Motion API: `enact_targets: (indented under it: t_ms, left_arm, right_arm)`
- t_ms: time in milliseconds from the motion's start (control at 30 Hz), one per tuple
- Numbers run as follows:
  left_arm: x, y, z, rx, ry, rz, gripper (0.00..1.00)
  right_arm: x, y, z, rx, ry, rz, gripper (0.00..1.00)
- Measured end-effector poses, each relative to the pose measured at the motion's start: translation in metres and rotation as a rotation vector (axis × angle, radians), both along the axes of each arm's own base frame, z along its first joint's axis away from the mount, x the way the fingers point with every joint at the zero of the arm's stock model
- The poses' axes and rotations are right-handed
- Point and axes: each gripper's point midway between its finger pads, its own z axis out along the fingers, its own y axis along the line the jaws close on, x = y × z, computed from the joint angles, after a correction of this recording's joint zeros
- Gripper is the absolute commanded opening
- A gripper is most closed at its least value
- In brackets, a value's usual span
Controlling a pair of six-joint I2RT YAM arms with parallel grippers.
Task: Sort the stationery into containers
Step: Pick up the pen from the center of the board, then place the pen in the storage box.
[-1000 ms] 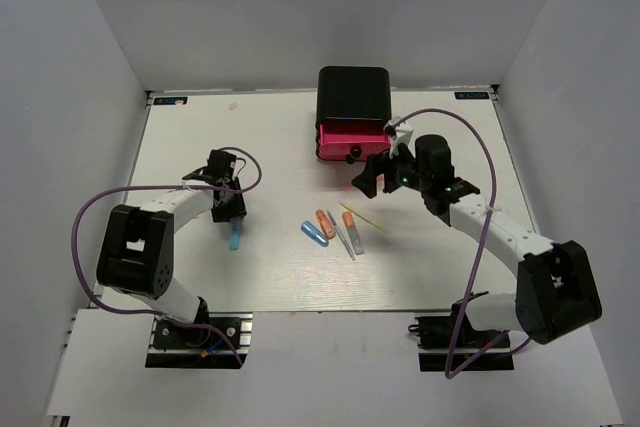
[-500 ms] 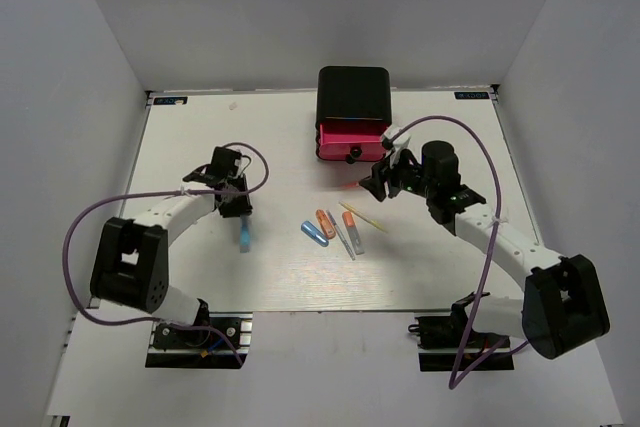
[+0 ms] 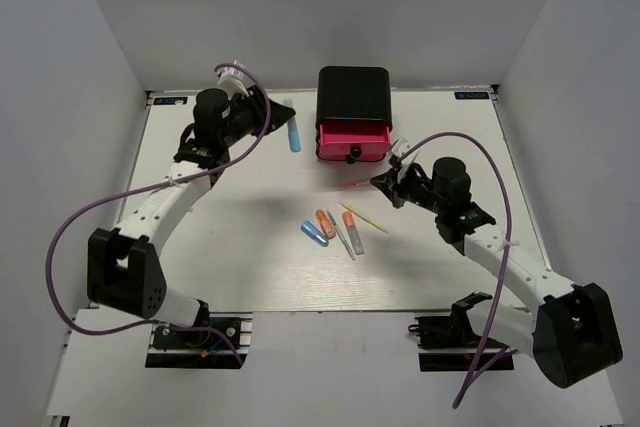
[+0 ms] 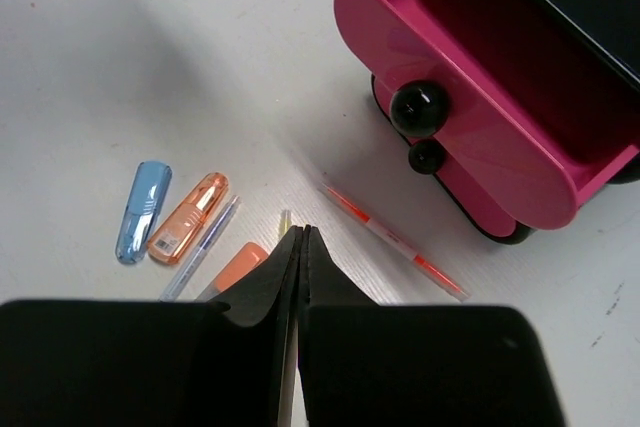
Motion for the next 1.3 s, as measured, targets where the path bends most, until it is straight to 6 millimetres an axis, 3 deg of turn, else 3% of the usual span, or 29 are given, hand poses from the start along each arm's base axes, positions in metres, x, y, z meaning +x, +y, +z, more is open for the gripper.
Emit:
enact_targets:
  t_ms: [133,333,567,700,867,1133,1300]
  left_arm:
    - [0.031,-0.03,0.021,-0.134,-0.073,-0.02,0.0]
    - [0.072,-0.083,0.037,-0.252,-0.207,-0.062,0.0]
    - [0.078,-0.136,0.021,-0.231,-0.309,-0.082,0.0]
    - [0.078,-0.154,0.008,-0.173,-0.341,-0.063,0.02]
    - [0.084,-0.17,-0.002,-0.094,-0.37,-0.022,0.03]
    - [0.086,-0.176,-0.021,0.001,-0.377,0.04,0.03]
    - [0.086,-0.177,-0.033,0.047,-0.369,0.071,0.13]
  right_arm:
    - [0.002,-0.005,0.001,-0.002,-0.018,-0.027,0.0]
    - [0.007,-0.01,0.001,-0.008,-0.025,-0.073,0.0]
    - [0.008,-0.02,0.003,-0.01,-0.05,-0.129,0.0]
    - [0.007,-0.026,0.003,-0.011,-0.062,-0.155,0.0]
    - [0.007,-0.029,-0.002,-0.017,-0.056,-0.17,0.0]
    - [0.007,-0.033,-0.007,-0.023,-0.052,-0.188,0.01]
    - [0.007,-0.034,-0.004,-0.02,-0.06,-0.192,0.03]
